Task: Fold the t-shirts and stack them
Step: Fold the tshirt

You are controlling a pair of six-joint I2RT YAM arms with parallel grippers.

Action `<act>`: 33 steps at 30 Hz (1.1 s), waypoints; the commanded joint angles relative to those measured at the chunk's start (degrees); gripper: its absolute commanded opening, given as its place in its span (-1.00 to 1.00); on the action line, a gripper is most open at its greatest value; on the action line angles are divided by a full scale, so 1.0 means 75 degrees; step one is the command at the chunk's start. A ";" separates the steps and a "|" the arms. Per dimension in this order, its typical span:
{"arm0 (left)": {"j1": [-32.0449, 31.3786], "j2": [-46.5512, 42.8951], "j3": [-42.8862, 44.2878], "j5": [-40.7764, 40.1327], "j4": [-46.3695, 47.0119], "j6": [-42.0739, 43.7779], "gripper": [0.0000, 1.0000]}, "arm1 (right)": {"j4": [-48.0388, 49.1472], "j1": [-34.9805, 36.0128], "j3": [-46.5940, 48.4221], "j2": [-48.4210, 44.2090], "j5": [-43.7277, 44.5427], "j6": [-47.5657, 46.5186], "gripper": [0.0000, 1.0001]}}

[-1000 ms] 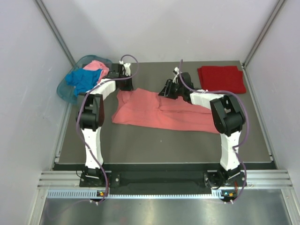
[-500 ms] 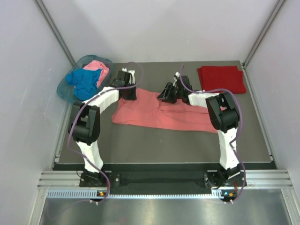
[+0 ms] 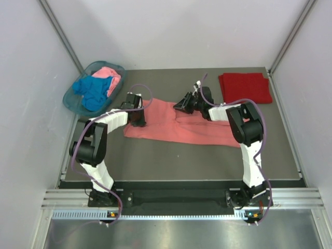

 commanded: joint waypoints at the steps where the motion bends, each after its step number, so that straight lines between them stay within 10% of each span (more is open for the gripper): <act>1: 0.0008 -0.0176 -0.0201 -0.0367 0.0359 -0.0153 -0.53 | 0.1867 -0.0122 -0.0325 -0.0206 -0.0146 0.0583 -0.58; 5: 0.0008 -0.0211 -0.0201 -0.0366 0.0394 -0.0177 -0.51 | 0.2069 -0.0123 -0.0760 -0.0662 0.0170 0.0256 -1.00; 12: 0.0008 -0.0223 -0.0154 -0.0472 0.0301 -0.0153 -0.50 | 0.1378 -0.0041 -0.1240 -0.1424 0.1129 -0.0844 -1.00; 21: -0.0004 -0.0761 0.0723 -0.1104 -0.0963 0.0350 -0.46 | -0.1139 0.0088 -0.0667 -0.2068 0.1893 -0.2287 -0.35; 26: -0.0004 -0.1510 0.0574 -0.0614 -0.1598 0.0304 -0.40 | -0.4124 0.0497 -0.0584 -0.2771 0.2068 -0.2896 -0.35; 33: 0.0019 -0.1864 -0.1068 0.0022 -0.0847 -0.0340 -0.36 | -0.4587 0.0381 -0.2646 -0.4061 0.2619 -0.2440 -0.38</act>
